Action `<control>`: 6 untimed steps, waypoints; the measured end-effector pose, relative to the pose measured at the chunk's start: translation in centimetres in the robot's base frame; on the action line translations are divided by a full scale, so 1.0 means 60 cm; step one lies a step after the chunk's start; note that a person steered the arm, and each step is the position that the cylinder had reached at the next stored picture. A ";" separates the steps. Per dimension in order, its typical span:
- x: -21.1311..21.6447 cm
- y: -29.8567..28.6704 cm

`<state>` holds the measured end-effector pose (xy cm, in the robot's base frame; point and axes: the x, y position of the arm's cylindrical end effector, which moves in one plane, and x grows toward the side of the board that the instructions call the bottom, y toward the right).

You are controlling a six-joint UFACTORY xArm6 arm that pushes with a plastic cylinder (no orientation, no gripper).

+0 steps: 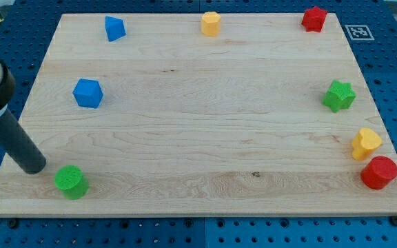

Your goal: Keep the green circle diagonally bottom right to the yellow hexagon

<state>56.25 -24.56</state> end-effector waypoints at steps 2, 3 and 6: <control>0.091 0.047; 0.093 0.144; 0.080 0.104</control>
<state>61.06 -18.30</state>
